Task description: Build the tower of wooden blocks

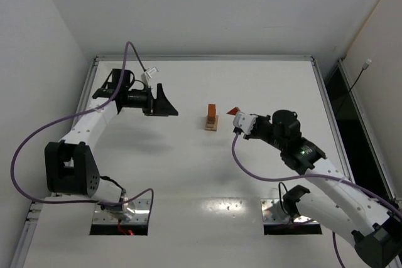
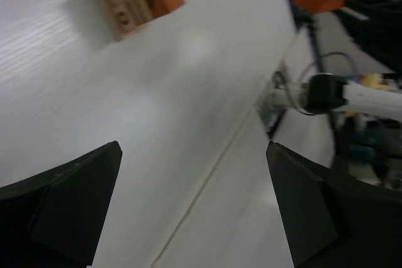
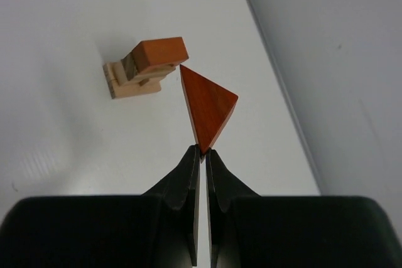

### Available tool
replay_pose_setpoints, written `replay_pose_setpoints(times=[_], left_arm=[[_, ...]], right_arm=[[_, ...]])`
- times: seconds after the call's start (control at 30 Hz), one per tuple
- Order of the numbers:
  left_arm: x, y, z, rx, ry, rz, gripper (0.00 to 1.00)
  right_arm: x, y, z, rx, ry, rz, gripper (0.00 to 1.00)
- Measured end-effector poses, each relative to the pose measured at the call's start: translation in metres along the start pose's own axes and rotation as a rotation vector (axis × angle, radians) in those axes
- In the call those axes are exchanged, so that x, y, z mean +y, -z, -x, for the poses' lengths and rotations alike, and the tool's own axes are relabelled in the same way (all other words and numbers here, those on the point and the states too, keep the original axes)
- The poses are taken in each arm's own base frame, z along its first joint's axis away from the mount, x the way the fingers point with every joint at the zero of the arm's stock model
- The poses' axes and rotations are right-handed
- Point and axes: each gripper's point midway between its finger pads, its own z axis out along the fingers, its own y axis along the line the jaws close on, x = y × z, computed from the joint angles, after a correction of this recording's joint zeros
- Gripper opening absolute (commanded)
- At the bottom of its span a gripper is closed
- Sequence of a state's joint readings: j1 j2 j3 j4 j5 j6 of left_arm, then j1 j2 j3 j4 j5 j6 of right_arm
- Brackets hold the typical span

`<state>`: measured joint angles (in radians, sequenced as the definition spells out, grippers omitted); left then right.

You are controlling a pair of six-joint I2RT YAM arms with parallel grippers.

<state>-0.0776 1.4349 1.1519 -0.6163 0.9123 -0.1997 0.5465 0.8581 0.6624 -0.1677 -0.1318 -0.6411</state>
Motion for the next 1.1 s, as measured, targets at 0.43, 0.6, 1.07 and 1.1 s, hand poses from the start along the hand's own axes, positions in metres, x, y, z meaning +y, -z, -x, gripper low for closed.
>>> replay_pose_setpoints(times=[0.43,0.6,1.07,1.1], left_arm=[[-0.06,-0.004,0.029,-0.009,0.055,-0.398,0.97],[-0.062,-0.009,0.047,-0.056,-0.212,-0.183,0.9],[-0.083,-0.026,-0.002,0.084,-0.37,-0.155,0.79],[-0.09,-0.028,-0.006,0.093,-0.384,-0.17,0.79]], right_arm=[[0.027,0.0,0.05,-0.36,0.335,0.019,0.0],[0.04,0.004,0.075,-0.5,0.388,0.076,0.0],[0.062,-0.007,0.097,-0.684,0.504,0.107,0.0],[0.063,-0.008,0.097,-0.691,0.51,0.108,0.0]])
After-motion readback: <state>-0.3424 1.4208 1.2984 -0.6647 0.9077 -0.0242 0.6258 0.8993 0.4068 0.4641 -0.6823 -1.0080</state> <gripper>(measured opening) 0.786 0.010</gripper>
